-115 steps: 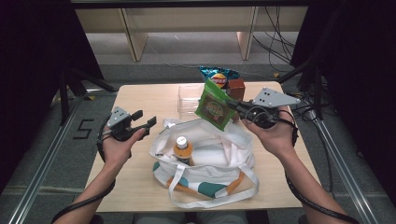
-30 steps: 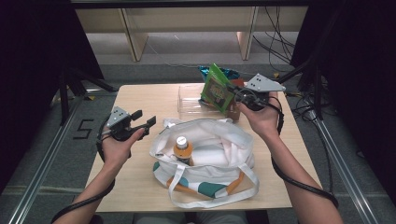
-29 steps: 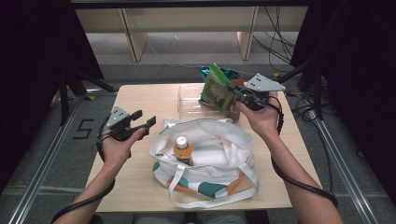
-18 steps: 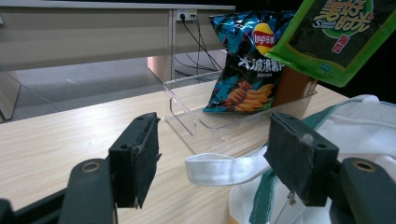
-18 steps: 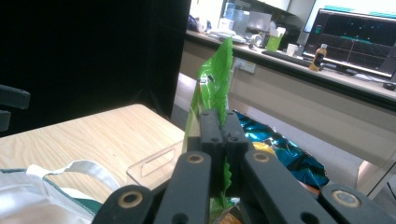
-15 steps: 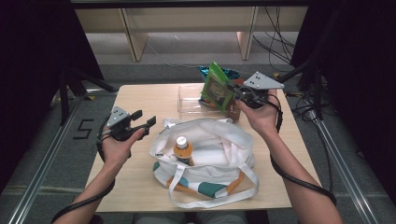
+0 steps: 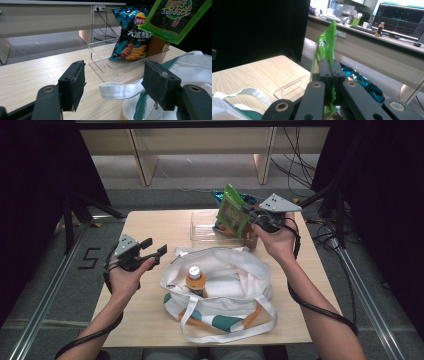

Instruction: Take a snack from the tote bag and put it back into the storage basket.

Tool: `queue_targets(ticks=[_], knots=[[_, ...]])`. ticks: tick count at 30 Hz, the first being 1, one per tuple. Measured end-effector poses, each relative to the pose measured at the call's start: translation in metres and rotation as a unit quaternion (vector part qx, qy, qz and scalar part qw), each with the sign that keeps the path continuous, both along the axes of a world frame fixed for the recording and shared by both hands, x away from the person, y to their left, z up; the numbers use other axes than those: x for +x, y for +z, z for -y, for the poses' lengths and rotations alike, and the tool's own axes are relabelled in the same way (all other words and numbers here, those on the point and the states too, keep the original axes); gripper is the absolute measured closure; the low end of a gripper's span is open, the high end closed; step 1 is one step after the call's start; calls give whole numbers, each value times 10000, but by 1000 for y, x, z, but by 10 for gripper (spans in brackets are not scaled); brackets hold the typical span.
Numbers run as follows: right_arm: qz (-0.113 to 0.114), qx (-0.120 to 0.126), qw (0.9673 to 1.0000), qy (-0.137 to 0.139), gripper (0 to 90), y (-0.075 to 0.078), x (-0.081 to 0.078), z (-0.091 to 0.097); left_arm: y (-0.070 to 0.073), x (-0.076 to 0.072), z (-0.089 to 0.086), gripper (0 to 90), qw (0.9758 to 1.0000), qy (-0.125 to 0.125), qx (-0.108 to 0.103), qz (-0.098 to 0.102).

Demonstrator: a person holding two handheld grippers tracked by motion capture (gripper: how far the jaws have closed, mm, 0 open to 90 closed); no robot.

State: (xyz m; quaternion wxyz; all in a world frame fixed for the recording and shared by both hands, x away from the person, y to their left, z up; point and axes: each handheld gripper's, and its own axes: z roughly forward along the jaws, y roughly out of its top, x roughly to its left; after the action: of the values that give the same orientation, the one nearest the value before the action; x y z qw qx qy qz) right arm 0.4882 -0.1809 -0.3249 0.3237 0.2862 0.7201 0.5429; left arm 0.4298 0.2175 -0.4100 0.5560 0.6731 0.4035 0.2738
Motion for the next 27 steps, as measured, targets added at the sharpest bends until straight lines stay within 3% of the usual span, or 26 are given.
queue_targets(ticks=[2, 4, 6, 7, 9, 10, 11, 16, 17, 19, 21, 22, 26, 27], knots=[[172, -58, 9998, 1, 900, -1, 4, 0, 0, 0, 0, 335, 10000, 4, -5, 3], [69, -21, 10000, 47, 900, -2, 5, -1, 0, 0, 0, 335, 10000, 10, -15, 1], [172, -96, 9998, 27, 900, -2, 8, 0, 0, 0, 0, 335, 10000, 10, -13, -2], [45, -58, 10000, 28, 900, -3, 7, -1, 0, 0, 0, 335, 10000, 6, -7, -2], [65, 11, 10000, -35, 900, -3, 9, -2, 0, 0, 0, 335, 10000, 10, -3, -6], [-66, 58, 10000, -32, 900, -3, 9, -2, 0, 0, 0, 335, 10000, 8, -10, -3], [105, -34, 9999, 8, 900, -3, 12, -2, 0, 0, 0, 335, 10000, 13, -14, -8], [96, -24, 9999, -80, 900, -3, 15, -4, 0, 0, 0, 335, 10000, 2, 10, -2], [224, -92, 9996, -107, 900, -3, 17, -4, 0, 0, 0, 335, 10000, -1, 8, -4], [122, -70, 9998, -102, 900, -4, 18, -6, 0, 0, 0, 335, 10000, -7, 16, 0], [227, -152, 9995, -141, 900, -4, 21, -6, 0, 0, -1, 335, 10000, 2, -3, -6], [129, -112, 9998, -125, 900, -5, 21, -7, 0, 0, -1, 335, 10000, 4, -3, -5], [192, -181, 9996, -135, 900, -7, 26, -8, 0, 0, -1, 335, 10000, 0, -3, 2], [85, -145, 9998, -118, 900, -8, 26, -9, -1, 0, -1, 335, 10000, 10, -24, -14]])
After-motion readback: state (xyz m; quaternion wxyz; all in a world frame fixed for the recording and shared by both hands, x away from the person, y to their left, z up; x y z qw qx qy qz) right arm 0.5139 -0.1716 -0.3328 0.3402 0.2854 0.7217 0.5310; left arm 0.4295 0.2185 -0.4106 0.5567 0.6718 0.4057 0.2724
